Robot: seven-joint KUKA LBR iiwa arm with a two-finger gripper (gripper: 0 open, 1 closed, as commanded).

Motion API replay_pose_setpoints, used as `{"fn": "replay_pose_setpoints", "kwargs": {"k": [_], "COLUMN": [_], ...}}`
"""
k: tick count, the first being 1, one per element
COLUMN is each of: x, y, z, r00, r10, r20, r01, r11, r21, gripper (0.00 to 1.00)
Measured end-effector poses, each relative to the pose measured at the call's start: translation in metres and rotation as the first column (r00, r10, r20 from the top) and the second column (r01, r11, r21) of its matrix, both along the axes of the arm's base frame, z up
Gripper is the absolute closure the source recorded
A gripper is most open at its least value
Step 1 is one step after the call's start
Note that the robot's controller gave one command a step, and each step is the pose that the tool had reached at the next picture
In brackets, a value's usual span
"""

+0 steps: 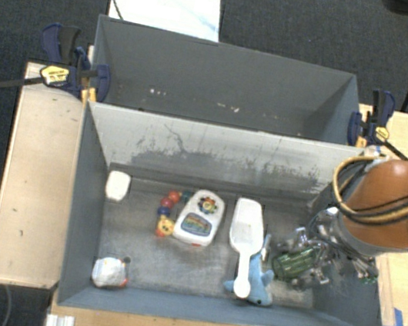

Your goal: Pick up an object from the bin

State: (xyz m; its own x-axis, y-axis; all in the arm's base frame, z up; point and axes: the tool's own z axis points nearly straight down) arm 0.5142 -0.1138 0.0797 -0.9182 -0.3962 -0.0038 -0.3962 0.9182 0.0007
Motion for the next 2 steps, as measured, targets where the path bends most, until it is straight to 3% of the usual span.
{"fn": "replay_pose_setpoints", "kwargs": {"k": [2], "x": [-0.0001], "y": [0.0001], "z": [0.0136], "r00": [1.0], "r10": [-0.002], "r20": [-0.002], "r01": [0.002], "r11": [1.0], "r21": [-0.001], "gripper": [1.0]}}
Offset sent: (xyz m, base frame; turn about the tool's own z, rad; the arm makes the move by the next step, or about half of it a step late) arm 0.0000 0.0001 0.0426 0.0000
